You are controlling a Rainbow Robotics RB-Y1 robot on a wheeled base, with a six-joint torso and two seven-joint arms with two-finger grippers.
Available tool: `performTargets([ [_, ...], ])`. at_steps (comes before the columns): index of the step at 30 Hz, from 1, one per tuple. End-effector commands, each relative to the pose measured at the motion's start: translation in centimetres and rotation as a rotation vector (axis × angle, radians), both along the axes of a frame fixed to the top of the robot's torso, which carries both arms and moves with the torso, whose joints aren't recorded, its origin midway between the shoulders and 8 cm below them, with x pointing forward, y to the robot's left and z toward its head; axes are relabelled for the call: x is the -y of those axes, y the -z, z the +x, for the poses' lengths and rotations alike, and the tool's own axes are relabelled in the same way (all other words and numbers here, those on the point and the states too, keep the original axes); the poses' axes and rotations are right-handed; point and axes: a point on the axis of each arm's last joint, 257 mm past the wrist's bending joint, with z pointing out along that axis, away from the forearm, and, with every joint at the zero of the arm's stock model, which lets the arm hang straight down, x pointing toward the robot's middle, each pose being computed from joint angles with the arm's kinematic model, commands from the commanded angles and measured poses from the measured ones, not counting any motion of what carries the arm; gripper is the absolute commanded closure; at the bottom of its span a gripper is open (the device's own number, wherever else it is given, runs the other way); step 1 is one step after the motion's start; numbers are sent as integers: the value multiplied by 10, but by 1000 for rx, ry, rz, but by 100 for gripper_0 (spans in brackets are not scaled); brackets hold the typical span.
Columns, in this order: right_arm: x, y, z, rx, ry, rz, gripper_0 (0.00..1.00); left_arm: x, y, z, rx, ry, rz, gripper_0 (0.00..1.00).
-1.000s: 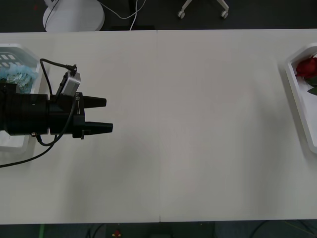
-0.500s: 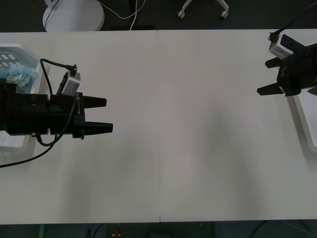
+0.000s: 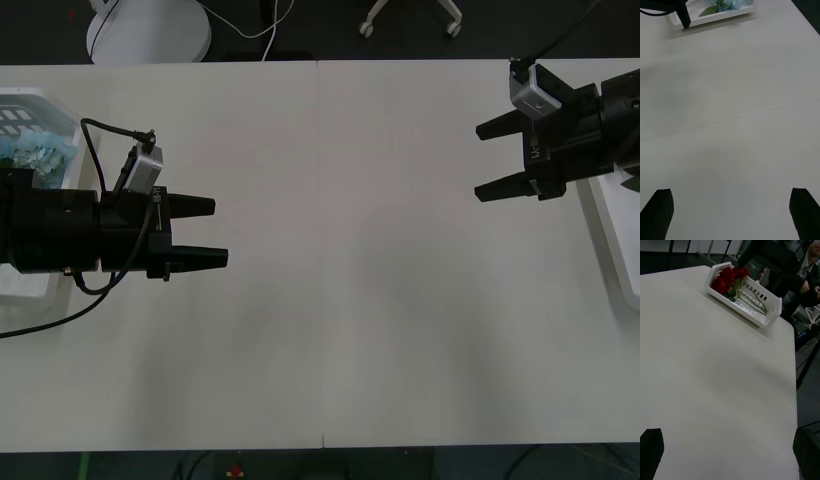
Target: Put the red flowers into the right box and the blue flowers into the left box
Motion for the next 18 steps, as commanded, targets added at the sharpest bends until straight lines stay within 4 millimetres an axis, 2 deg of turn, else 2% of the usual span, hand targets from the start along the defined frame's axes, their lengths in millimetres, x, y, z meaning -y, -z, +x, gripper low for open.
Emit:
performTargets([
  [1,1,-26,-4,46,-35,-38,10,4,0,-10,33,27,6,0],
  [13,-1,-18,-9,21,-52,-47,11,4,0,-10,33,27,6,0],
  [18,-1,-18,-9,21,-52,-47,0,4,0,-10,33,27,6,0],
])
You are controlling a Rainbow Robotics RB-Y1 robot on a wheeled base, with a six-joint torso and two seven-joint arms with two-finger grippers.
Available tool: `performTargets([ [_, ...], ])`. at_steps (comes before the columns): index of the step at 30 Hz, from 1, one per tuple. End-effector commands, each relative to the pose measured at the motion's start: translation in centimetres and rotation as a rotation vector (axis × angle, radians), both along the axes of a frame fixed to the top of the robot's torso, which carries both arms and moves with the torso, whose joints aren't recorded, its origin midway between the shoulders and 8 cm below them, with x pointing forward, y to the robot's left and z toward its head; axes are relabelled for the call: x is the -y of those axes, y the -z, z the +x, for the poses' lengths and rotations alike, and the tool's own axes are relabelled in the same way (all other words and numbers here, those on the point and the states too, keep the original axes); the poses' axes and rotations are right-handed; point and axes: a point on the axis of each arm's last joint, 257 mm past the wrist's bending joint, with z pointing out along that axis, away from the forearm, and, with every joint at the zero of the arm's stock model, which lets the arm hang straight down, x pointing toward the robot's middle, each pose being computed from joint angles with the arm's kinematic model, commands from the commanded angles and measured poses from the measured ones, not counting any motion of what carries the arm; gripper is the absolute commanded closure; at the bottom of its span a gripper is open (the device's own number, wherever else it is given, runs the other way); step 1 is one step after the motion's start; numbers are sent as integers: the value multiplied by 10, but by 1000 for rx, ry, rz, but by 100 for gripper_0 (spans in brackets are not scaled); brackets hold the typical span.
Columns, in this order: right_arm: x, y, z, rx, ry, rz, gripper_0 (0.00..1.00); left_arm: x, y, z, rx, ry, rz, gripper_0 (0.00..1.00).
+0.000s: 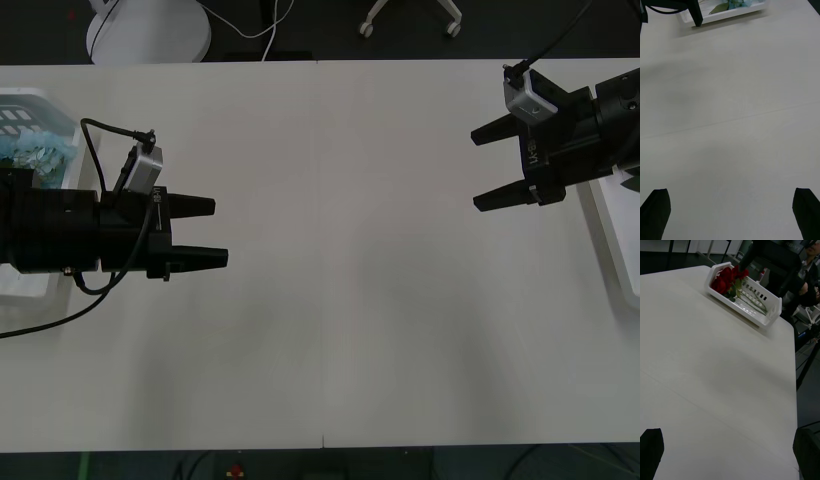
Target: Put the red flowers into the right box and the blue flowers into the left box
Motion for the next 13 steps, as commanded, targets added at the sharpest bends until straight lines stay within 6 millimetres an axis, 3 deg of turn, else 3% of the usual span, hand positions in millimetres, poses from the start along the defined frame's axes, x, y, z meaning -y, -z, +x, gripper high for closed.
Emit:
performTargets([
  [1,2,-22,0,48,-20,-28,0,4,0,-10,33,27,6,0],
  [13,2,-22,0,48,-20,-28,0,4,0,-10,33,27,6,0],
])
